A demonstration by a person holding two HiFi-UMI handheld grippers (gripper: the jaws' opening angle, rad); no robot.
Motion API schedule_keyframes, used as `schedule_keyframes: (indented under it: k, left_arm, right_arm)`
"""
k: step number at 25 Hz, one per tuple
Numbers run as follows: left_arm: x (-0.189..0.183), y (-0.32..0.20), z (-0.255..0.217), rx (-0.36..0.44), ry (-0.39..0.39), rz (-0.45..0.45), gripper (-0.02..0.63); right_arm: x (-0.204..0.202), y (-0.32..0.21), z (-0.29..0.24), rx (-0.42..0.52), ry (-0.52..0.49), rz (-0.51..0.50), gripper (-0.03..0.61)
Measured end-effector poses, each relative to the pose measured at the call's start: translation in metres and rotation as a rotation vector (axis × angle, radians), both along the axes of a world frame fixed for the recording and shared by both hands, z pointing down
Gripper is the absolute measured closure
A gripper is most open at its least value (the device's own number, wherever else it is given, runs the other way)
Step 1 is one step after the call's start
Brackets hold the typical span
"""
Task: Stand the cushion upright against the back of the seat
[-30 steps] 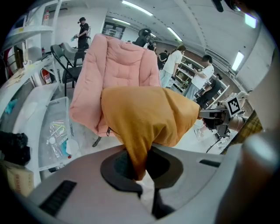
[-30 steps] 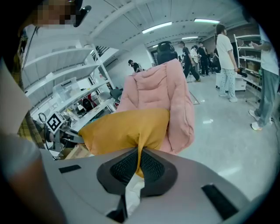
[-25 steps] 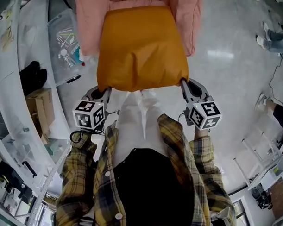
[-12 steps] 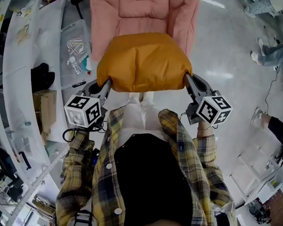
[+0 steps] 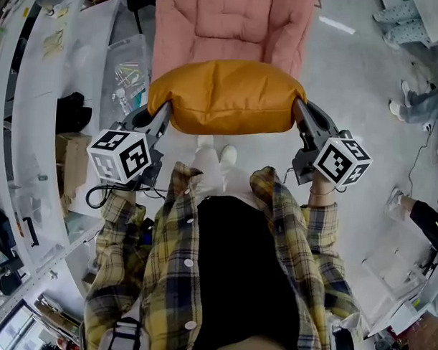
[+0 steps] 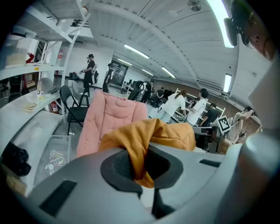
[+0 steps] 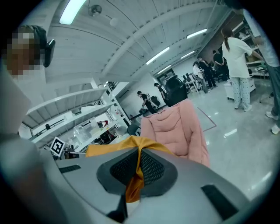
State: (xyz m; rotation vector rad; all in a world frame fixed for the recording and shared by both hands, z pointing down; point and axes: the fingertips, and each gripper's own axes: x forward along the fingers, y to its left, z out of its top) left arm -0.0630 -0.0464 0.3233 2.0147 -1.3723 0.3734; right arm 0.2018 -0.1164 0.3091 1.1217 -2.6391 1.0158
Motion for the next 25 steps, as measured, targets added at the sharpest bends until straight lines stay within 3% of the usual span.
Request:
schedule_keyframes:
  k: [12, 25]
  left_arm:
    - [-0.011, -0.071, -0.040, 0.100, 0.022, -0.014, 0.591]
    - [-0.060, -0.218, -0.012, 0.052, 0.085, 0.020, 0.591]
  right_arm:
    - [-0.011, -0.066, -0.034, 0.065, -0.055, 0.013, 0.558]
    - [-0.061, -0.203, -0.012, -0.003, -0.033, 0.082, 0.558]
